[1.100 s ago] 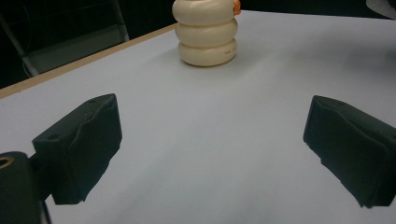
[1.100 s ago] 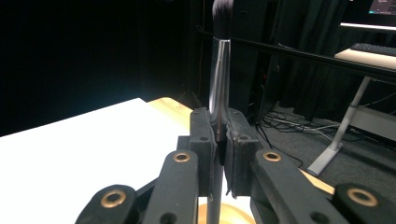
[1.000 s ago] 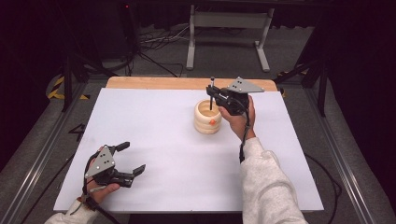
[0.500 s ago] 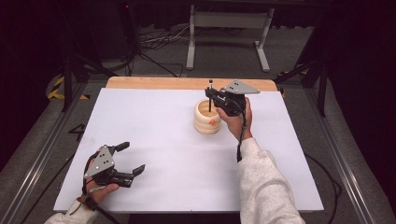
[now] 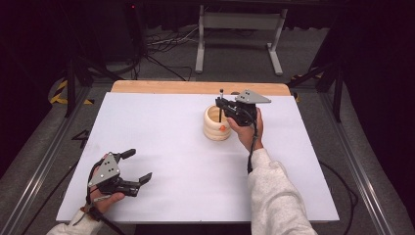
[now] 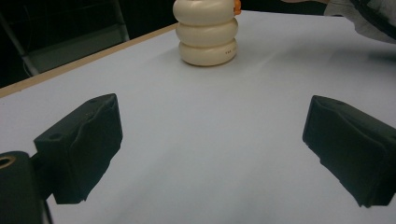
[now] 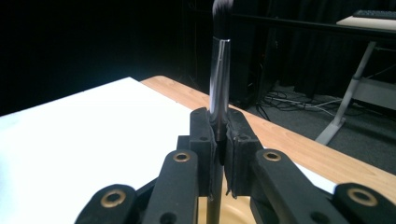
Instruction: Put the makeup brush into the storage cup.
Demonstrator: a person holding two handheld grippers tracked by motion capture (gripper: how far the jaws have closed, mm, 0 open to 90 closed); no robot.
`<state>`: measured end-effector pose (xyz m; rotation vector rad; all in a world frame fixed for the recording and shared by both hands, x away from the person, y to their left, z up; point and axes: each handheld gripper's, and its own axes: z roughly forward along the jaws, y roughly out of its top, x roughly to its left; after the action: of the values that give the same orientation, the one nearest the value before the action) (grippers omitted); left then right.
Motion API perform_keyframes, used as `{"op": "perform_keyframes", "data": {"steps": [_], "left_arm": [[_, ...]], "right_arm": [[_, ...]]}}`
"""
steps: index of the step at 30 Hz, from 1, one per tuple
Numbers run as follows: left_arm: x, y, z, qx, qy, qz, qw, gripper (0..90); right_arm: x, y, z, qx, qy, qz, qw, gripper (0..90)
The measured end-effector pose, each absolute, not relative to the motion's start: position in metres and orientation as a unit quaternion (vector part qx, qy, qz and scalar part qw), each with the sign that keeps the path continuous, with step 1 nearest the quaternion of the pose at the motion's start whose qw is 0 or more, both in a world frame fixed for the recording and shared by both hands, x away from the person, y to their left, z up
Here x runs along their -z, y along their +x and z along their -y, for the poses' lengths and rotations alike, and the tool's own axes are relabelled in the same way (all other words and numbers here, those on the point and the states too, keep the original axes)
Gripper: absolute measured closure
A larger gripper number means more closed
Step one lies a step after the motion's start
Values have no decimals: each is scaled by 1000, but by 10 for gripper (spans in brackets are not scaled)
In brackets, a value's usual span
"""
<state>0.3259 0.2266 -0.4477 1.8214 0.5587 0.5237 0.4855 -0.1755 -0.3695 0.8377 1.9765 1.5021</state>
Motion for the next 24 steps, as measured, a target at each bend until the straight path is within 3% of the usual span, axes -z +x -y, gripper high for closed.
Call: {"op": "perform_keyframes", "data": {"steps": [24], "left_arm": [[447, 326, -227, -224, 769, -237, 550, 61]], "right_arm": [[379, 485, 180, -554, 319, -727, 251, 837]]}}
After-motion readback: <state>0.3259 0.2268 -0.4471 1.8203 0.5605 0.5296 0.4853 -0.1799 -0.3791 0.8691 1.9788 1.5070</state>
